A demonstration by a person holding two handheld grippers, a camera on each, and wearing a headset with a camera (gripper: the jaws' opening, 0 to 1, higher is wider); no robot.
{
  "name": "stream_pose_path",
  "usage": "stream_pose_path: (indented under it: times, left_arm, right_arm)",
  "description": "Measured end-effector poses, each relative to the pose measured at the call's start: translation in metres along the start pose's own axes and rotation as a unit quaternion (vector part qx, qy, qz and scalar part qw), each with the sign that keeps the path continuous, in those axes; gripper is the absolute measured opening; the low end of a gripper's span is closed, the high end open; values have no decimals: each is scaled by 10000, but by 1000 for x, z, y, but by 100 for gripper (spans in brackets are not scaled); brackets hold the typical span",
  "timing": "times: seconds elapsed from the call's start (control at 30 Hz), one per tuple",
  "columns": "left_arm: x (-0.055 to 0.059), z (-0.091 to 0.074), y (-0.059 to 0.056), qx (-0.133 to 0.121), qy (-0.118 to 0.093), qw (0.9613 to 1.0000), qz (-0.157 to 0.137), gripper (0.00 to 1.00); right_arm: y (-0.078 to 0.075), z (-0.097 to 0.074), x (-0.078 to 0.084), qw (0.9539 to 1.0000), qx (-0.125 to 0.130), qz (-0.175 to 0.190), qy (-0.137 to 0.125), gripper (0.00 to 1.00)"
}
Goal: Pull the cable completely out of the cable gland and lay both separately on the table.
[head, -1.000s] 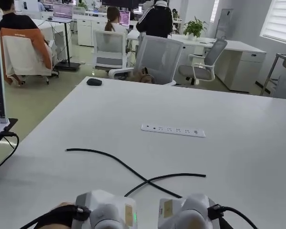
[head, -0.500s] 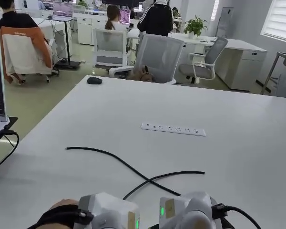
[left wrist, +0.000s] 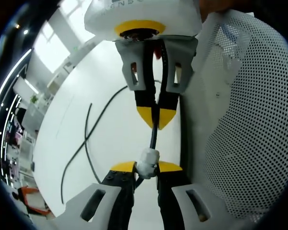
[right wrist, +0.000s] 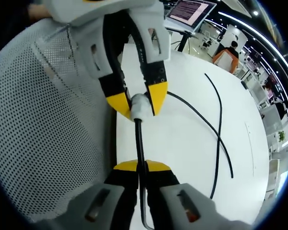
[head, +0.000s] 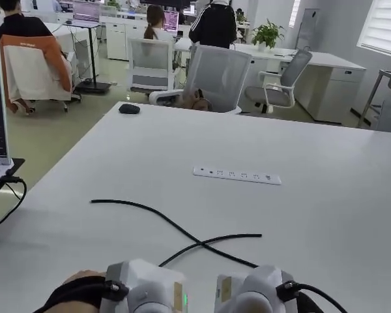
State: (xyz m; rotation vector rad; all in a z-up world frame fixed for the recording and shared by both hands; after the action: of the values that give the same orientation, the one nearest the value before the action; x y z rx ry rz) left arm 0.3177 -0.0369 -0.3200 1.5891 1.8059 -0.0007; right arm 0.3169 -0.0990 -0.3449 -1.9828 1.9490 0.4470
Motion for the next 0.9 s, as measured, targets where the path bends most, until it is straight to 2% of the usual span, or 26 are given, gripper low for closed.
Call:
stream_pose_path:
  times: [0.2,0.33,0.43,0.57,0.67,0.7,0.77,0.9]
  left_arm:
    - [0,1,0,14,34,10000,25,17]
    - [1,1,1,-4,41,10000,0,17]
    - [2,2,3,-52,70,9999,78,17]
    - [-1,0,4,-89,28,9999,67,17]
    - [-1,2,4,-66,11,9999,112,17]
    - [-1,3,3,-55,12,9999,118,17]
    - [-1,3,2,-45,22,9999,160,17]
    - [-2,4,1,-6,-22,9998,189,17]
  right_arm:
    - [-9,-2,25,9977,239,186,609,4]
    - [-13,-2,32,9965,316,243,741,4]
    - [-11,-2,30,9968,276,313,680,5]
    - [-9,-2,18,9987,201,304,350,13]
    - [-1,-1,-9,9995,-6,111,-279,20]
    - [5,-1,-19,9987,-135,40,-495,20]
    - [8,-4,-30,9969,-189,-38,-756,20]
    - [13,-7,-40,9944,-272,-137,-1011,15]
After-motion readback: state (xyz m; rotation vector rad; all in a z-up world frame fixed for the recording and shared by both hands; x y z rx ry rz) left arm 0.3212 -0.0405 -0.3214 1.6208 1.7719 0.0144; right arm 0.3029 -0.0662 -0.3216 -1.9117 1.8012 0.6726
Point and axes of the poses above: the centre of the closed fingertips' face, and the gripper's own axes: z roughly forward along the fingers, y roughly to its left, x roughly out of its underside, the point moved 2 cm from there along -z, roughly backward along the fingers, and after that the axes turned 10 degrees about -x, right-handed, at the moved point
